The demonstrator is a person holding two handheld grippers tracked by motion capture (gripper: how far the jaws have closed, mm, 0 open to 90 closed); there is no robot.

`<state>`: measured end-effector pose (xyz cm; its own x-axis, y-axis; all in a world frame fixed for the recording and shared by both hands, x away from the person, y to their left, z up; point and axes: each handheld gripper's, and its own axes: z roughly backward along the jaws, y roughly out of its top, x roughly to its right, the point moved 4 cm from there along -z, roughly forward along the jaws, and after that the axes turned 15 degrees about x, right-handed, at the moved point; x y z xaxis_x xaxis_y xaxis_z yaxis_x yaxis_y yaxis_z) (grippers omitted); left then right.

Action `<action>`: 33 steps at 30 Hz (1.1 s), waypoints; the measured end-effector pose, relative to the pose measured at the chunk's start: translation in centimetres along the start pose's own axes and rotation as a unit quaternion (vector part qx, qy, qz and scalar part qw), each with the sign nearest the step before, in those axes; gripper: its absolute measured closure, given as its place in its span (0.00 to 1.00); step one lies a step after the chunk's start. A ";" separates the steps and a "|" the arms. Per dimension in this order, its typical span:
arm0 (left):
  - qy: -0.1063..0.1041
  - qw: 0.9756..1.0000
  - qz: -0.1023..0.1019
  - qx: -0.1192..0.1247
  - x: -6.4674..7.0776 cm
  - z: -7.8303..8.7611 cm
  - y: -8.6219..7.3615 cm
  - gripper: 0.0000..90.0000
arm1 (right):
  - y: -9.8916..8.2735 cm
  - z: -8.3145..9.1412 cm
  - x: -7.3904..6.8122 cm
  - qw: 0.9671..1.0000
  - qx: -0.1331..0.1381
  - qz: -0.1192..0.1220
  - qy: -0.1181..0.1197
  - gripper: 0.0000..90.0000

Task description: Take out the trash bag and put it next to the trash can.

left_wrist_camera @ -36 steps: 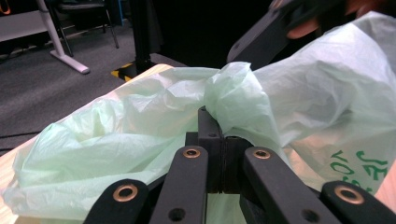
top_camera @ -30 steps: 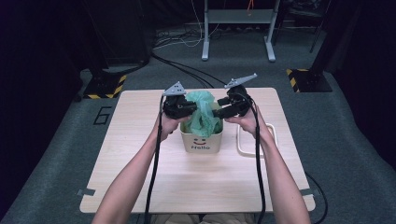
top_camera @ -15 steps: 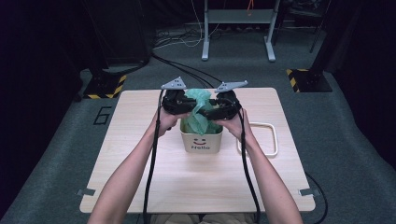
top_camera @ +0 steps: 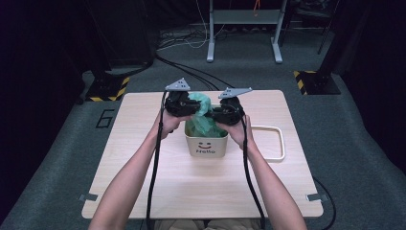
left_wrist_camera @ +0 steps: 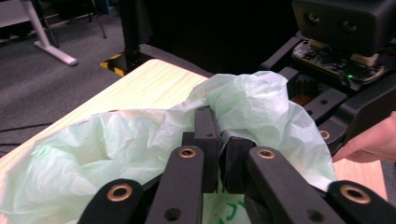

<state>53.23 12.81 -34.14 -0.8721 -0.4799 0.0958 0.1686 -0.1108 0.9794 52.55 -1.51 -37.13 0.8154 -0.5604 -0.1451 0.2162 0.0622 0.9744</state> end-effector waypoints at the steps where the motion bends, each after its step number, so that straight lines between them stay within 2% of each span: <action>1: 0.003 1.000 0.002 -0.001 -0.1 0.0 0.0 0.91 | 0.0 0.0 0.0 1.000 -0.002 -0.001 -0.002 0.97; 6: 0.031 0.999 0.000 -0.016 -0.3 -0.1 -0.1 0.75 | -0.2 0.0 0.0 1.000 -0.015 0.002 -0.006 1.00; 8: 0.044 0.999 0.005 -0.023 -0.5 0.0 -0.2 0.64 | -0.2 0.0 0.0 1.000 -0.019 0.004 -0.006 1.00; 11: 0.057 0.998 0.014 -0.026 -0.8 0.2 -0.3 0.54 | -0.3 0.0 -0.1 1.000 -0.024 0.004 -0.004 1.00; 14: 0.063 0.997 0.022 -0.028 -1.0 0.3 -0.3 0.51 | -0.5 0.0 -0.1 1.000 -0.023 -0.001 0.001 0.99; 17: 0.066 0.997 0.015 -0.034 -0.8 0.3 -0.3 0.51 | -0.6 0.0 -0.1 1.000 -0.020 -0.005 0.007 0.99; 18: 0.067 0.997 0.012 -0.035 -0.8 0.3 -0.2 0.51 | -0.6 0.0 -0.1 1.000 -0.017 -0.007 0.009 0.99; 20: 0.060 0.998 0.007 -0.037 -0.7 0.4 -0.1 0.59 | -0.6 0.1 0.0 1.000 -0.015 -0.009 0.009 0.98; 21: 0.060 0.997 0.006 -0.037 -0.7 0.4 -0.1 0.58 | -0.6 0.1 0.0 1.000 -0.014 -0.009 0.010 0.99; 25: 0.052 0.998 0.019 -0.040 -1.0 0.6 -0.4 0.47 | -0.6 0.2 0.1 1.000 -0.012 -0.015 0.015 0.98; 28: 0.056 0.997 0.027 -0.048 -1.2 0.7 -0.6 0.41 | -0.6 0.3 0.2 1.000 -0.013 -0.016 0.013 0.98; 33: 0.056 0.996 0.031 -0.055 -1.5 1.1 -0.8 0.37 | -0.7 0.4 0.4 1.000 -0.016 -0.017 0.009 0.99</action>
<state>53.86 14.57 -34.85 -0.8028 -0.5819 0.1300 0.2758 -0.1692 0.9462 52.50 -2.06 -37.83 0.8166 -0.5480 -0.1813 0.2605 0.0697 0.9629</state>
